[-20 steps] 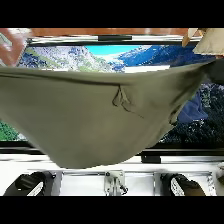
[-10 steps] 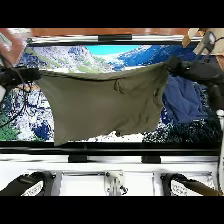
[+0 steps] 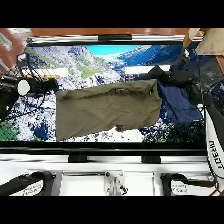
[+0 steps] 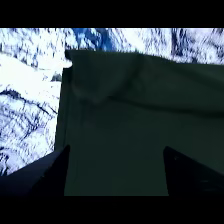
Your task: Fold the shirts.
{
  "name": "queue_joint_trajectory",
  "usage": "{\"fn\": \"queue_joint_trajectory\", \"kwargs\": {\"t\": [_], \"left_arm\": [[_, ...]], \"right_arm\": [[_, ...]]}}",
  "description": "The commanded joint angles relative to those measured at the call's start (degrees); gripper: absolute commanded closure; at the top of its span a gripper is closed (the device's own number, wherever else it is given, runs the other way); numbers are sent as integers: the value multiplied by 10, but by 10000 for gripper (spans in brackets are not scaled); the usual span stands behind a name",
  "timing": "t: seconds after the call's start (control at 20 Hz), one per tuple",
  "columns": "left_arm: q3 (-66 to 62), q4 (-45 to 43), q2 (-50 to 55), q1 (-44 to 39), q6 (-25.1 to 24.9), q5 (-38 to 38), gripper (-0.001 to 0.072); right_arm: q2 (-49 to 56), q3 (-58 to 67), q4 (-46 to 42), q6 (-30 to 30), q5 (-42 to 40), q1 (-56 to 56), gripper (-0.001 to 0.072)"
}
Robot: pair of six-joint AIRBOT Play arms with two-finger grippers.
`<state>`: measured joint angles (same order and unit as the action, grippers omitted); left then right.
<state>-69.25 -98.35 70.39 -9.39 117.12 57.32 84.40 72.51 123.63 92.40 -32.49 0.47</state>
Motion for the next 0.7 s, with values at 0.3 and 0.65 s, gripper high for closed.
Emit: {"fn": "queue_joint_trajectory", "kwargs": {"t": [0.3,0.65], "left_arm": [[127,267,-94,156,-267,282,113],[340,322,-129,262,-307,167,-3]], "right_arm": [[-100,-8,-218,116,-429,-170,41],[-100,-61,-101,118,-393,-230,40]]}}
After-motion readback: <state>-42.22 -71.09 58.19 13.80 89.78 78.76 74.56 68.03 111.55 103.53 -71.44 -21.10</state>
